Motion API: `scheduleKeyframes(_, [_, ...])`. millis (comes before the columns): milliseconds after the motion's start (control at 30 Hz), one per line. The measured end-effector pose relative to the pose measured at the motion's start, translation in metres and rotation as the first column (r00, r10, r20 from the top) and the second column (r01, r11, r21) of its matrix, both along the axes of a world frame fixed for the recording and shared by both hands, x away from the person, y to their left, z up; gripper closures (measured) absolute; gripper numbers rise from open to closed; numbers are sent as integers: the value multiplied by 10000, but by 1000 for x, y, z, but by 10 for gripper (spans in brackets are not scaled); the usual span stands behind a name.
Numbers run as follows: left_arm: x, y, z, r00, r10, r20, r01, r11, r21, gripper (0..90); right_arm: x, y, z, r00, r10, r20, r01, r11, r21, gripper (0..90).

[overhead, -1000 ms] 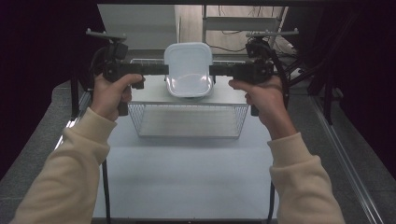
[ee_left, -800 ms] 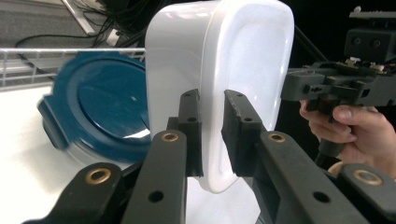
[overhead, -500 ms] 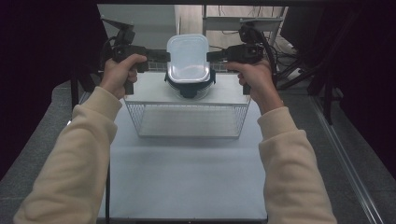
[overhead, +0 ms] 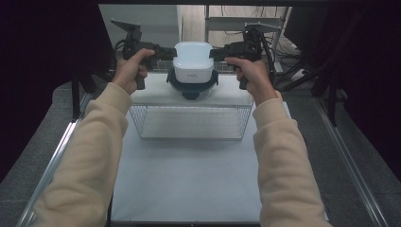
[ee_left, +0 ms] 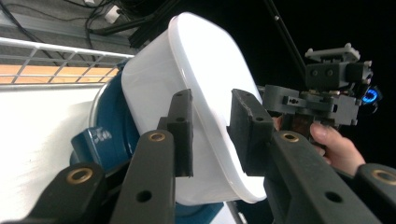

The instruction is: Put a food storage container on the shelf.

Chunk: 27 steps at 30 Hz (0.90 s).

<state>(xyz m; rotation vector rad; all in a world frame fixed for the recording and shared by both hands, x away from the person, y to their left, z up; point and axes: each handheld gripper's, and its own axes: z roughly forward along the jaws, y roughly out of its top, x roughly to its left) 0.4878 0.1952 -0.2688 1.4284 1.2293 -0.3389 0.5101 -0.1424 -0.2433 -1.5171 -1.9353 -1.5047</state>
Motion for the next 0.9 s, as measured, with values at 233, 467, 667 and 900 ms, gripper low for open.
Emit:
scheduleKeyframes(233, [-23,3,12,9874,651,1445,-780,9933,850,383,-18,-4,9,9899,-383,1363,377,9993,69,472])
scheduleKeyframes(467, [-111,9,5,9412,121,3377,-1055,9600,2595,242,-98,-34,8,9057,559,4202,-205,9959,-883,338])
scheduleKeyframes(667, [-185,19,-47,9177,-229,3967,-1120,9430,3135,207,-162,-60,-34,8543,1056,5090,-12,9796,-2012,258])
scheduleKeyframes(900, [-233,19,-125,9339,-521,3538,-1031,9080,4061,197,-214,-86,-98,8504,1265,5107,81,9674,-2531,229])
